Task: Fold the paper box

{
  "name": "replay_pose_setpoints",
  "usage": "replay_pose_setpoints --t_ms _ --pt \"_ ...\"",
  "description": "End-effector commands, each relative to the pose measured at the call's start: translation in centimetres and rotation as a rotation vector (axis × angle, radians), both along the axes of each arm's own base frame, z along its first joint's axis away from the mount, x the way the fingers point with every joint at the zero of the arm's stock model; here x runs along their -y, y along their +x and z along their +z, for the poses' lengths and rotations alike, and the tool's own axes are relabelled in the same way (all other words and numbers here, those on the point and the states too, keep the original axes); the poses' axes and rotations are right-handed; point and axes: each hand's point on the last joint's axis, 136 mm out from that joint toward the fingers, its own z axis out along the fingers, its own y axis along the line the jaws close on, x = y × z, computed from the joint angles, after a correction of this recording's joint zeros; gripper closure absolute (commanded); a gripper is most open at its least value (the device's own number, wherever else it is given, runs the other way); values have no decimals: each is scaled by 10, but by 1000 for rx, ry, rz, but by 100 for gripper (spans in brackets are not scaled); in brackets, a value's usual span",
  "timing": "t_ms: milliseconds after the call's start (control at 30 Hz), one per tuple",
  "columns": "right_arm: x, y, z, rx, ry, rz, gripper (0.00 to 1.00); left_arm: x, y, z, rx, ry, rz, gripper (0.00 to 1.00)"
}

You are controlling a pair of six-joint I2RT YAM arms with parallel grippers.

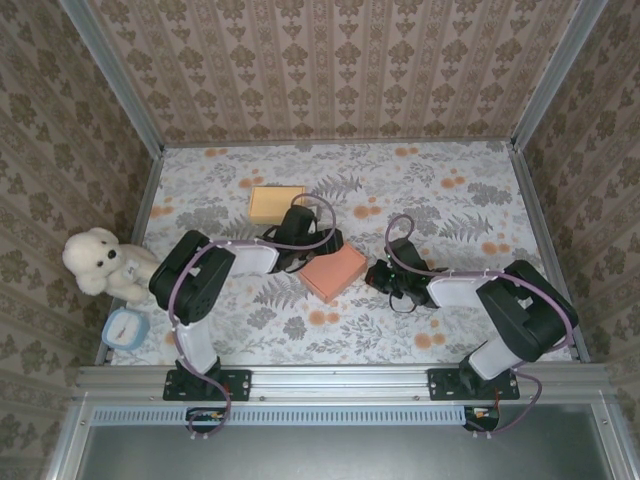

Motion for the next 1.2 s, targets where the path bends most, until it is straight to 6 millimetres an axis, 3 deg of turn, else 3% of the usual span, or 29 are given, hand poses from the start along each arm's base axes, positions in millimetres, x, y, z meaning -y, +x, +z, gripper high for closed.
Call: replay_pose_setpoints --t_ms 0,200,400,567,933,1167 --pt "-7 14 -2 20 37 20 100 15 -3 -3 3 3 -54 32" --pt "-12 25 -14 3 87 -7 100 34 -18 -9 -16 2 -96 33" --pt "-11 37 -6 58 138 -83 100 71 -55 -1 -43 -85 -176 34" --pt "-9 39 0 81 143 -110 100 88 -65 6 -59 -110 -207 34" --pt "22 15 3 103 26 -155 100 22 -4 8 -42 -41 -35 34" --pt "46 -1 12 109 -158 -101 91 -11 16 37 18 -18 40 33"
